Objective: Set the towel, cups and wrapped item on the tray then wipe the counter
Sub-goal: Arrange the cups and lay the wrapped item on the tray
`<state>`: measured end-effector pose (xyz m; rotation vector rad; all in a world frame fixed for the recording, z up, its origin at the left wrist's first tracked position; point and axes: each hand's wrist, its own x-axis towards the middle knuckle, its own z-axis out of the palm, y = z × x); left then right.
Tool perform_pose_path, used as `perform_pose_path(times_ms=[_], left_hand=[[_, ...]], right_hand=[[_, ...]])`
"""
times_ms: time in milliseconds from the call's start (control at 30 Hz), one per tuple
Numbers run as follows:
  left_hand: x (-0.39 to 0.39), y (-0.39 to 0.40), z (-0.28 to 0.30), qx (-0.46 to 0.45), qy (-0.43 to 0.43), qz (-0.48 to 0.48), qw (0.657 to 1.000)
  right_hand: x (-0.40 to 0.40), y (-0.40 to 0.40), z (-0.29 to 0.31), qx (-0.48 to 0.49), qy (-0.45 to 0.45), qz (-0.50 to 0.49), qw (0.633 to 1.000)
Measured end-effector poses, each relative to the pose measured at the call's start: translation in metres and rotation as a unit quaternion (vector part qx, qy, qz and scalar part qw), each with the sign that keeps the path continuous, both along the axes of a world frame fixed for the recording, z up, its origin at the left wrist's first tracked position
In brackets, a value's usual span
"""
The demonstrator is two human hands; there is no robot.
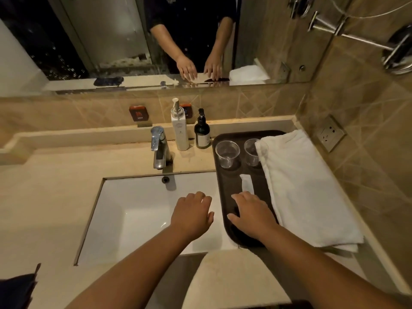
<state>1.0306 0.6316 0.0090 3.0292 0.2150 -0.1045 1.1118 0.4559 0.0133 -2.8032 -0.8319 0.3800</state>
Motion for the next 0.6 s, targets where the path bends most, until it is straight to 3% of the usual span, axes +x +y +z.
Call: perform_pose_path(times_ms=[300, 600], left_hand=[[-0.046, -0.002, -0.001, 0.017, 0.048, 0.051, 0.997], [-0.123, -0.003, 0.022, 0.023, 0.056, 0.108, 0.992]], right_hand=[[-0.041, -0.002, 0.001, -0.010, 0.022, -0.009, 1.000], [-0.090, 0.012, 0.000, -0.019, 0.030, 0.062, 0.997]])
